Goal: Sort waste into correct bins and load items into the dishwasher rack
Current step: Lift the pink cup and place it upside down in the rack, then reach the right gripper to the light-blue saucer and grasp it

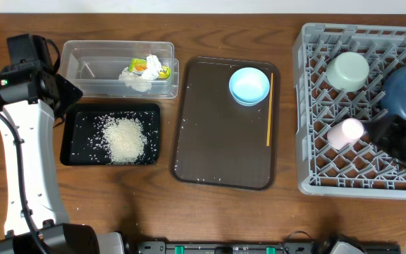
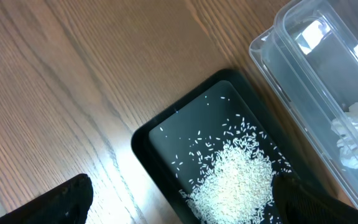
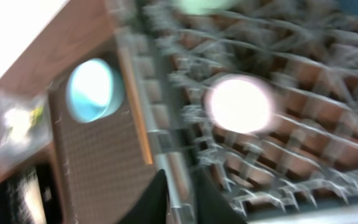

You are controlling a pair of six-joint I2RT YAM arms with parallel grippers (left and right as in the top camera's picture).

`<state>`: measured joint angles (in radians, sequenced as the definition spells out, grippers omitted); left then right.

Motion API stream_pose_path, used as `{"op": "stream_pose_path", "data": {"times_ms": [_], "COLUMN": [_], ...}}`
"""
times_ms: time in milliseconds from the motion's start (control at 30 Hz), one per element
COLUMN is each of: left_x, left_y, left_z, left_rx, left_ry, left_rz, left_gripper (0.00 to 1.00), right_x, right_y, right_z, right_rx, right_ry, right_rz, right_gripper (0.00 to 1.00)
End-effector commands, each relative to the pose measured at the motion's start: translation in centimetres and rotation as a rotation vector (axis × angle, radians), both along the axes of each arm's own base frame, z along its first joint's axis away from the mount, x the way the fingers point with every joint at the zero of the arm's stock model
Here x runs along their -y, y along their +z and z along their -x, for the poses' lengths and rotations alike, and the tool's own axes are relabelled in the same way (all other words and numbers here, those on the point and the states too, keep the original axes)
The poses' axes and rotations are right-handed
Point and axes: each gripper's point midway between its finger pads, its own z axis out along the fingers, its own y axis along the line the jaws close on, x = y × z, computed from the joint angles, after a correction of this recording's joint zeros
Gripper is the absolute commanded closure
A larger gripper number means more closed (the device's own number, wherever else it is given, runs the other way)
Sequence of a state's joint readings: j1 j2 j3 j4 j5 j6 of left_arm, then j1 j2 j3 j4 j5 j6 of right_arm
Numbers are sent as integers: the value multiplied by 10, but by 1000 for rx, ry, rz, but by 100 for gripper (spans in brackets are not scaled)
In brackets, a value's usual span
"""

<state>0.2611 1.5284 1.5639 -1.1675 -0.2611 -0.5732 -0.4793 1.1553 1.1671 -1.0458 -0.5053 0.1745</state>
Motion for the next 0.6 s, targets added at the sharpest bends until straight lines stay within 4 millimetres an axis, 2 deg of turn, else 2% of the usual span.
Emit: {"op": "stream_pose_path", "data": {"times_ms": [0,33,67,100,233,333,467,567], "left_x": [-2,-2,-2,-2,-2,-2,-2,-2], "left_y": [1,1,1,1,1,1,1,1], "left_z": [1,1,1,1,1,1,1,1], "left_rx": [1,1,1,1,1,1,1,1], "left_ry": [13,13,13,13,13,13,13,13], "left_rz": [-2,-2,-2,-2,-2,-2,-2,-2], "left_gripper": [6,6,6,6,6,6,6,6], "right_x": [-53,-72,-85,-102,-152,-185,-222,-236], "right_y": [15,19,23,28,47,52,45,31], "right_z": [-9,-15,-20,-26,-53,-68,-92,-119], "right_rx": [79,112,141,181,324,367,302,177], "right_ry": [189,259,310,365,452,497,588,641], "right_rz": [-11,1,11,26,131,207,294,391], "right_gripper": [67,39,17,1,1,1,1,1]}}
